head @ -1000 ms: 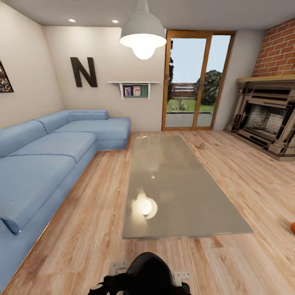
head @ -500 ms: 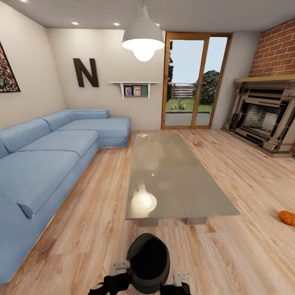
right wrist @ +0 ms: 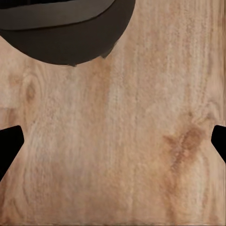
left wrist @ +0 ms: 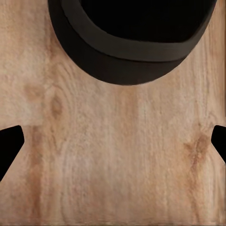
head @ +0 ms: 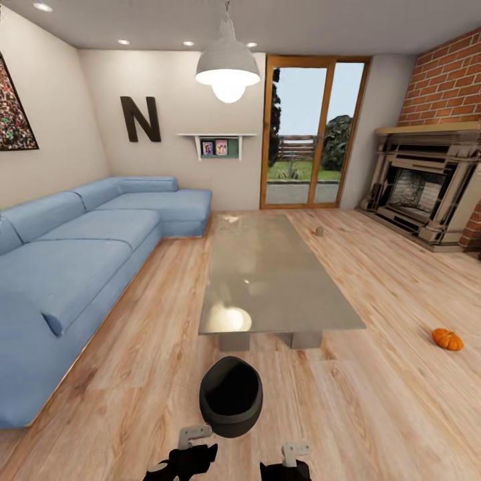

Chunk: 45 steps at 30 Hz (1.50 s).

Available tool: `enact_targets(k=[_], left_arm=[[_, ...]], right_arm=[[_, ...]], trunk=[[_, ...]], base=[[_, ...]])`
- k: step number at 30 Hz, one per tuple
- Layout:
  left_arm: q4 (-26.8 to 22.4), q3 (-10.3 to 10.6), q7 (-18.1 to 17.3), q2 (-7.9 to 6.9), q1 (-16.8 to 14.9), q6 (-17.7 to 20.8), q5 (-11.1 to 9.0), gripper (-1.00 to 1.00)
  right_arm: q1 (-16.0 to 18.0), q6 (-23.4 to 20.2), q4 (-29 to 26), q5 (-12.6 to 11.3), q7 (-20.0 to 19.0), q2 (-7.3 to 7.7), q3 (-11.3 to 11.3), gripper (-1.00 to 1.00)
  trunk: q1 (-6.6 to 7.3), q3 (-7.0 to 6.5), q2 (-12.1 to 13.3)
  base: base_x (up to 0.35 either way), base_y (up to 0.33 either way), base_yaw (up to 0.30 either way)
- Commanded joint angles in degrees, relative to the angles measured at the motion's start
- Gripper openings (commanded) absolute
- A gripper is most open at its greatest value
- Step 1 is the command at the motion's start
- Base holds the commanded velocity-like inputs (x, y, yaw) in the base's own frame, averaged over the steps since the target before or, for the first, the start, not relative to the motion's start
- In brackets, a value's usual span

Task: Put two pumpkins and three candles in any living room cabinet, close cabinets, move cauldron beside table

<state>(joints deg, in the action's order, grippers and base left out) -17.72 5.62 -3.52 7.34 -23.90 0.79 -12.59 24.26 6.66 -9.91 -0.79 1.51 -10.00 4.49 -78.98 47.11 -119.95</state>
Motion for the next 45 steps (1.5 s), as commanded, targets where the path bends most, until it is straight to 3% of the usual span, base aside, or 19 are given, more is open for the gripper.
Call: enact_targets(k=[1,10,22,27,41,45], left_arm=[[0.0,0.4,0.0,-0.04,0.0,0.1,-0.6,1.00],[-0.1,0.2,0.1,-0.04,0.0,0.1,-0.7,1.00],[-0.1,-0.3,0.7,-0.04,-0.1,0.7,-1.2,1.00],[-0.1,-0.1,0.8,-0.10,-0.1,0.8,-4.0,1.00],[-0.1,-0.1,0.8,-0.12,-0.1,0.8,-4.2,1.00],[0.0,0.0,4.9,-0.12,-0.1,0.9,-4.3,1.00]], right_arm=[[0.0,0.2,0.1,-0.1,0.2,0.00,0.3,1.00],[0.0,0.2,0.1,-0.1,0.2,0.00,0.3,1.00],[0.1,0.5,-0.7,-0.2,0.5,0.00,0.1,1.00],[0.1,0.5,-0.7,0.2,0.3,0.00,0.4,1.00],[0.1,0.6,-0.7,-0.3,0.3,0.00,0.2,1.00],[0.1,0.6,-0.7,-0.3,0.3,0.00,0.0,1.00]], trunk=[[0.04,0.05,0.0],[0.04,0.05,0.0],[2.68,-2.11,4.8],[3.77,-3.00,6.8],[6.85,-5.52,12.4],[7.73,-6.23,14.0]], base=[[-0.291,-0.168,0.000],[-0.159,-0.095,0.000],[-0.003,-0.002,0.000],[0.000,0.000,0.000],[0.000,0.000,0.000],[0.000,0.000,0.000]])
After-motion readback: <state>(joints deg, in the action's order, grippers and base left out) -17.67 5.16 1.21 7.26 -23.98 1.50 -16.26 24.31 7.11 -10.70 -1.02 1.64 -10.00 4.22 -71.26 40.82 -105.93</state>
